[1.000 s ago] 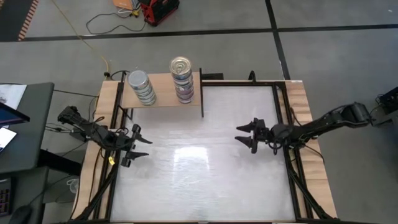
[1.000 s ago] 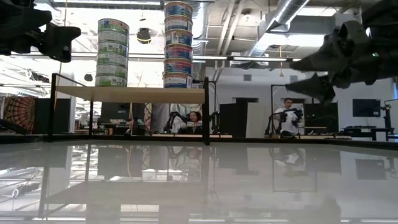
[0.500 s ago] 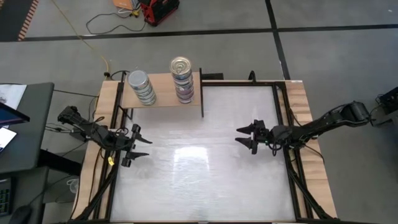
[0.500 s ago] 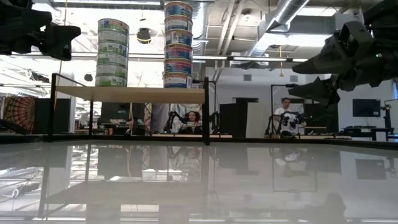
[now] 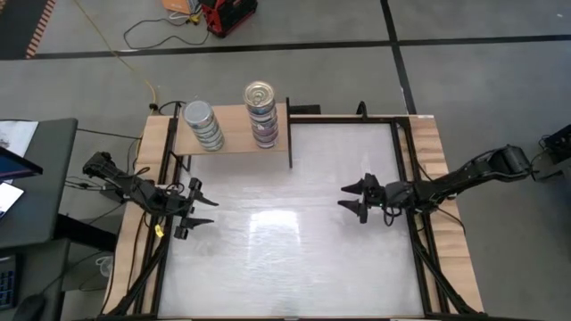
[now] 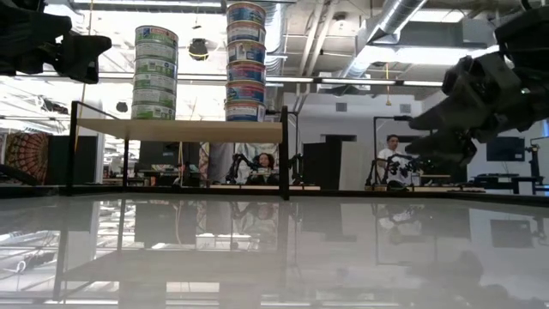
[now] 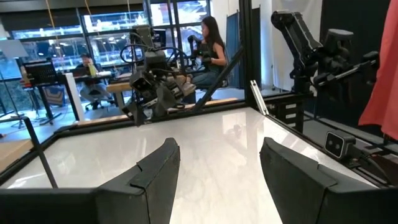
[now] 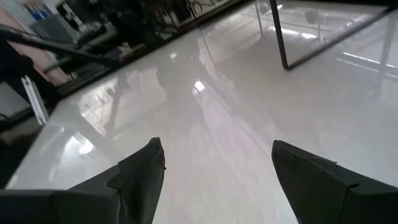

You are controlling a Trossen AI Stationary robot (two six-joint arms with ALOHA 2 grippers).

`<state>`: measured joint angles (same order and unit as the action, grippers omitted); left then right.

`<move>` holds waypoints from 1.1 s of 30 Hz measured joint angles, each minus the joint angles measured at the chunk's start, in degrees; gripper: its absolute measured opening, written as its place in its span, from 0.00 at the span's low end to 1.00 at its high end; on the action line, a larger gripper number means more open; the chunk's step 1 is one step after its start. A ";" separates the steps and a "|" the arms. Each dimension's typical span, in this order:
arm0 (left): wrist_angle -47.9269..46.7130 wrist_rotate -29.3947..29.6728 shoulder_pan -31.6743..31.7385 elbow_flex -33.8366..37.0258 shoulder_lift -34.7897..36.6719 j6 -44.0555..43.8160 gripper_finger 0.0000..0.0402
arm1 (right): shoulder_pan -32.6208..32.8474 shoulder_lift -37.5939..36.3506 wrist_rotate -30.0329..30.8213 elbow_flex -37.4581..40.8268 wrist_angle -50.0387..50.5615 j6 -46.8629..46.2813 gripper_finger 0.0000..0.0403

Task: Stack canned seafood by type on shelf
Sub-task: Return to Home Position

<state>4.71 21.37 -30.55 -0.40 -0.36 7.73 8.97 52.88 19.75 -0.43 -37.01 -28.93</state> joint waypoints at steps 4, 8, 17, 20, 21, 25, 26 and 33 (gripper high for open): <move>0.00 0.00 -0.02 0.00 0.00 0.00 0.53 | 0.00 -0.02 0.00 0.00 2.67 -0.02 0.79; 0.00 0.00 -0.02 0.00 0.00 0.00 0.53 | 0.00 -0.02 0.00 0.00 5.51 0.00 0.79; -0.01 0.00 -0.01 0.00 0.00 0.00 0.53 | 0.00 0.00 0.02 0.00 10.57 -0.02 0.79; -0.02 0.00 -0.02 0.00 0.00 0.00 0.53 | 0.00 0.00 0.02 0.00 11.52 -0.02 0.79; -0.02 0.00 -0.02 0.00 0.00 0.00 0.53 | 0.00 0.00 0.02 0.00 11.54 -0.02 0.79; -0.02 0.00 -0.02 0.00 0.00 0.01 0.53 | 0.00 0.00 0.02 0.00 11.51 -0.03 0.79; -0.02 0.00 -0.02 0.00 0.00 0.00 0.53 | 0.00 -0.01 0.02 0.00 11.51 -0.03 0.79; -0.03 0.02 -0.29 0.00 0.00 0.00 0.53 | 0.00 0.00 0.02 0.00 11.50 -0.04 0.79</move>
<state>4.68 21.39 -30.84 -0.40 -0.36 7.73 8.97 52.88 19.77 -0.43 -25.51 -28.97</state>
